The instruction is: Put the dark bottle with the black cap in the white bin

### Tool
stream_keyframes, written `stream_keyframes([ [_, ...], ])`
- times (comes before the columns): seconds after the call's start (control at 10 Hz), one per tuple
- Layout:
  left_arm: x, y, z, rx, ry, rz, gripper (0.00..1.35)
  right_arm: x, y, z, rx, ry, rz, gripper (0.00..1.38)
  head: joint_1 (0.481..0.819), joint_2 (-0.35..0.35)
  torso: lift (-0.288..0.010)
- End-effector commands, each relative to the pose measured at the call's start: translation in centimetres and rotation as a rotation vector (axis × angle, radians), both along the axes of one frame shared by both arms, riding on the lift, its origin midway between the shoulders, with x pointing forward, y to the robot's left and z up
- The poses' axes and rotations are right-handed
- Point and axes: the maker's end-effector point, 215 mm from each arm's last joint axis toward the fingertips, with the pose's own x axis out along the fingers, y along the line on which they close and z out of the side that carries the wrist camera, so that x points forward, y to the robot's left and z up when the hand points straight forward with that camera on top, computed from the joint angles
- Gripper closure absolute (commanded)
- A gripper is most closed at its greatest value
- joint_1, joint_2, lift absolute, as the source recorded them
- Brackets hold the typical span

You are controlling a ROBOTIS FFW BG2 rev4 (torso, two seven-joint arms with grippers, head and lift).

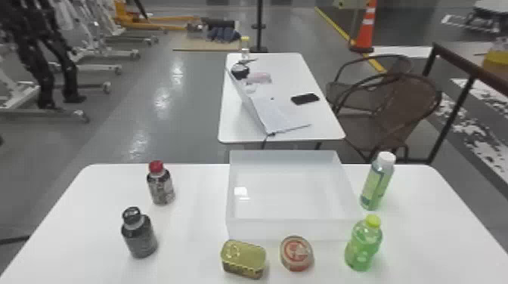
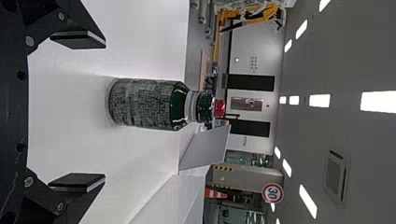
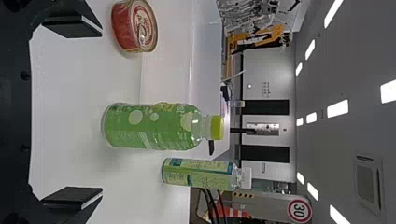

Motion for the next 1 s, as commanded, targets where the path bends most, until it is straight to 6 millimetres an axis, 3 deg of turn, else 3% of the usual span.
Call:
stream_keyframes([
  [0.0,0.0,-0.1,-0.1,-0.004,0.002,0.0,0.27,0.0,0.0,0.0,0.0,0.0,0.0,0.1,0.549,0.0,-0.1],
  [0.4,0.5,-0.6,-0.5,-0.005,0.012,-0.008,0.27,0.0,0.0,-0.1,0.0,0.001,0.0,0.1,0.549,0.0,-0.1],
  [0.9,5.5,-1.8,-0.1,0.007,-0.023,-0.03,0.28,0.1,0.1,0.0,0.004,0.0,0.001,0.1,0.549,0.0,-0.1],
])
